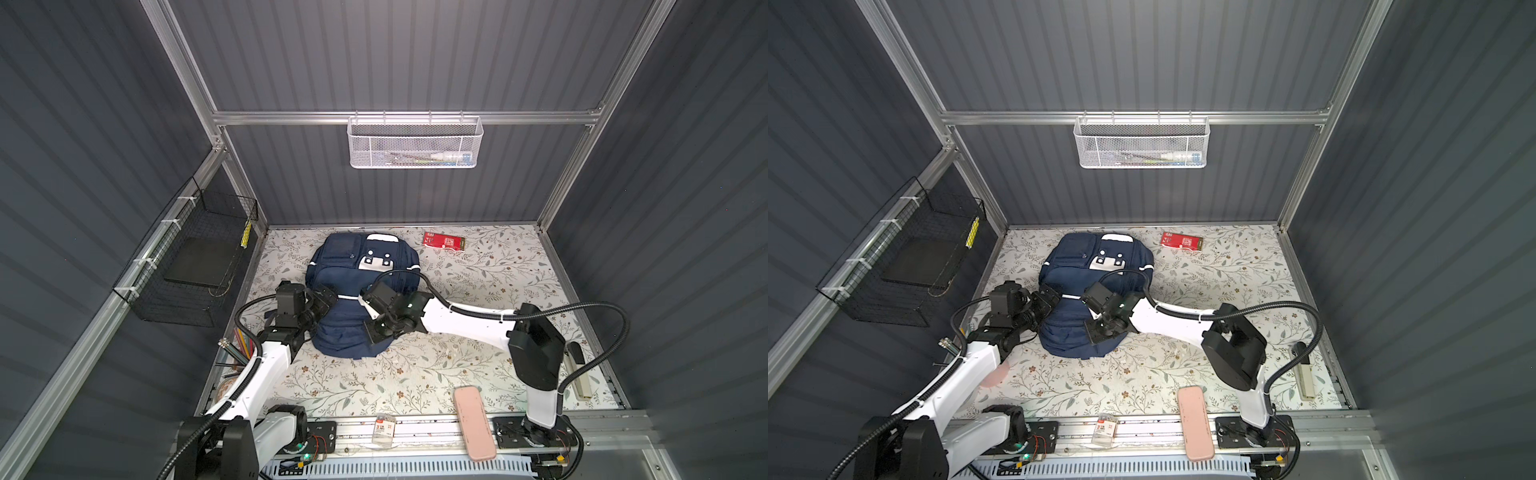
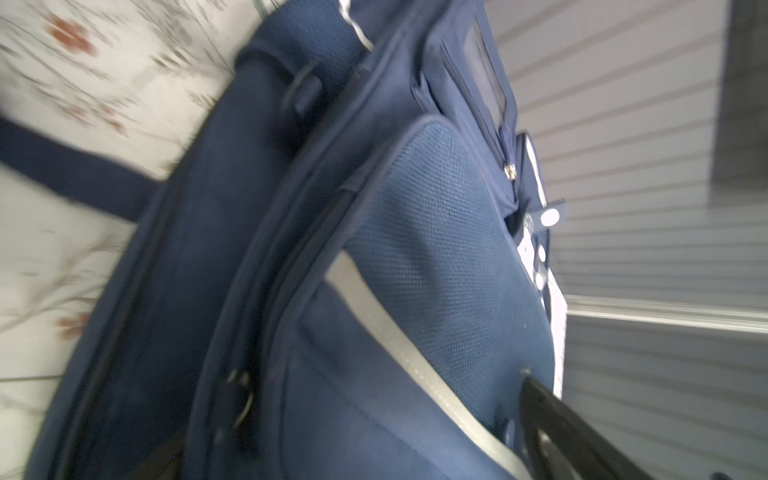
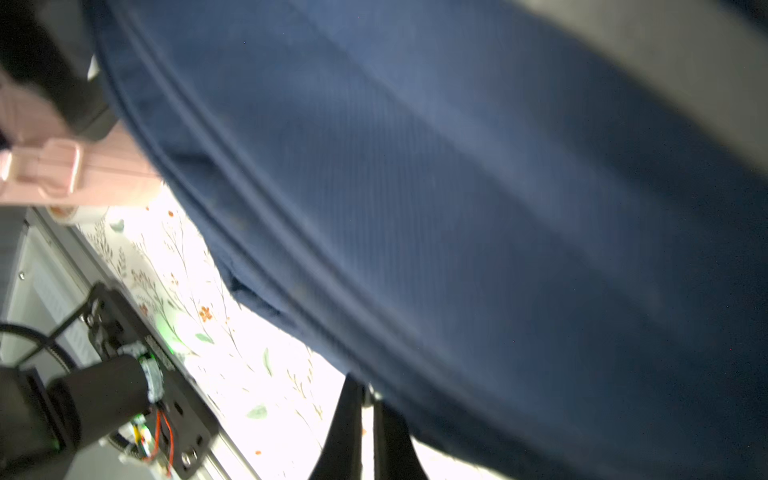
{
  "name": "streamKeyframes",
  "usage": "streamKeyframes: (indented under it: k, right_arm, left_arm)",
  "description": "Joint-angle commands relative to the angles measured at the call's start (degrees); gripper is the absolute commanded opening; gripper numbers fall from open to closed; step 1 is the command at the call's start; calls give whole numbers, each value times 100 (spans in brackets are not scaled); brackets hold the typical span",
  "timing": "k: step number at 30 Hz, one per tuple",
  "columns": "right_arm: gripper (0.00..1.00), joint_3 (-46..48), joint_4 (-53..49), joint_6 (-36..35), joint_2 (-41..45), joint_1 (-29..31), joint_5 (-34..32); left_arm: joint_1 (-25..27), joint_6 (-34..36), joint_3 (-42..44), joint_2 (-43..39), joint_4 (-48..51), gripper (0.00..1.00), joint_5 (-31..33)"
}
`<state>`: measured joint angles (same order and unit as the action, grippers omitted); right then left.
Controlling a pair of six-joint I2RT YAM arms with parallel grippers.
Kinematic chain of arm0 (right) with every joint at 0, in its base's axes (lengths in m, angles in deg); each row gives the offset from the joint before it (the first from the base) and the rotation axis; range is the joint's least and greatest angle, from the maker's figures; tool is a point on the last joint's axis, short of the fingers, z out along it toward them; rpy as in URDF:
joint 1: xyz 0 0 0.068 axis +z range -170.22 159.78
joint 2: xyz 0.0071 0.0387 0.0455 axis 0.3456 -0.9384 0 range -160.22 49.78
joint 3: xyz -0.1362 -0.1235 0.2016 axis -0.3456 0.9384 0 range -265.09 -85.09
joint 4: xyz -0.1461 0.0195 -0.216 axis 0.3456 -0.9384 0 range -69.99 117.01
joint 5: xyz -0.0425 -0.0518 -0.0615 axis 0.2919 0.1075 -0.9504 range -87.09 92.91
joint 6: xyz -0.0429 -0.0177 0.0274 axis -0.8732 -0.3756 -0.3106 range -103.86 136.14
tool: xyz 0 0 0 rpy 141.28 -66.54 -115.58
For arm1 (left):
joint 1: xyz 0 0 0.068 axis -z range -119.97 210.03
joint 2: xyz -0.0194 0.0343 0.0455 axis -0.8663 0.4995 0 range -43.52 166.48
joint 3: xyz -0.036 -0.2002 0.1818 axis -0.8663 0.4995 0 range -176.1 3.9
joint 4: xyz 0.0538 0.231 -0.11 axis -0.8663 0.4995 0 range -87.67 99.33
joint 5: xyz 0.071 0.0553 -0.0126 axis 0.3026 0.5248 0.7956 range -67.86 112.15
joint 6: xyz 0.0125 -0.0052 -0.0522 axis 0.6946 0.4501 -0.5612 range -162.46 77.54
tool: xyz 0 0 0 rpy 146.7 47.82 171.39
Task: Pack the student bag
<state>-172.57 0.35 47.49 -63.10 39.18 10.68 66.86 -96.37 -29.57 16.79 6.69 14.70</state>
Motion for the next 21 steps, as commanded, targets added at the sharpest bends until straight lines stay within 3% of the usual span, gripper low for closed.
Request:
streamKeyframes:
  k: [1,6,11,15,21]
  right_arm:
    - [0,-637,407,320,-502,-74,148]
    - [0,-1593,293,284,-1066,-121,257]
    - [0,-1308,406,472,-987,-232,289]
    - [0,-937,689,443,-750,-272,171]
    - [0,-582,888,411,-498,-217,253]
  left_arm:
    - [29,74,-214,-558,982,100,109]
    - [38,-1077,349,-1197,987,100,-369]
    - [80,-1415,368,-1338,1461,100,-338]
    - [231,-1785,361,-968,745,96,-752]
    - [1004,-2060,247,-283,15,93,-52]
